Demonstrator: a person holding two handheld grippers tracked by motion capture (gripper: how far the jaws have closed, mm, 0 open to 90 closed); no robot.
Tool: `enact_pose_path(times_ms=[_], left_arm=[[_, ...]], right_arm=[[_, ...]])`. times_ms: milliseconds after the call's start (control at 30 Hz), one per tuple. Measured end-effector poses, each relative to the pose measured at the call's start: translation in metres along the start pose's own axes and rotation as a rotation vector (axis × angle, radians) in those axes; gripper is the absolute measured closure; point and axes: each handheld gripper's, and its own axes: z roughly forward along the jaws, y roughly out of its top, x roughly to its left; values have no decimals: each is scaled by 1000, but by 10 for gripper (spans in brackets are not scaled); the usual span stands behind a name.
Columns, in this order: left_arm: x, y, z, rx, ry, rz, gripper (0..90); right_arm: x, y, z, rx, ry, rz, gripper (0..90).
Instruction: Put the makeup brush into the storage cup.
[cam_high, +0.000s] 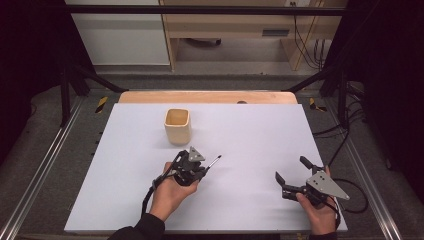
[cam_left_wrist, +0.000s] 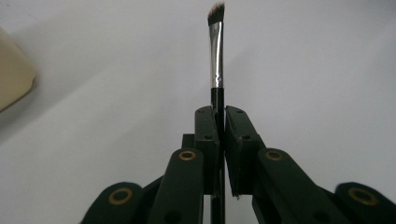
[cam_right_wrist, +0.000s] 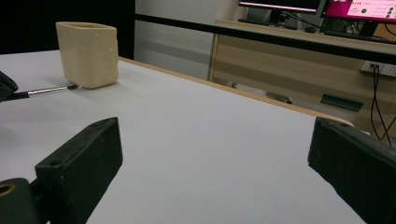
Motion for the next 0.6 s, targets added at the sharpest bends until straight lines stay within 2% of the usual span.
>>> enact_pose_path(times_ms=[267,400,500,600], left_arm=[[11,1,-11,-41,18,-26,840],[14,1,-15,-66,32,-31,840],[16,1,-18,-80,27,-40,840],[16,3,-24,-108,31,-47,840]], right_arm=[[0,0,0,0,-2,-1,33],[0,0,0,3,1,3,33],[0,0,0,4,2,4,34],[-1,0,0,-4,2,21,35]])
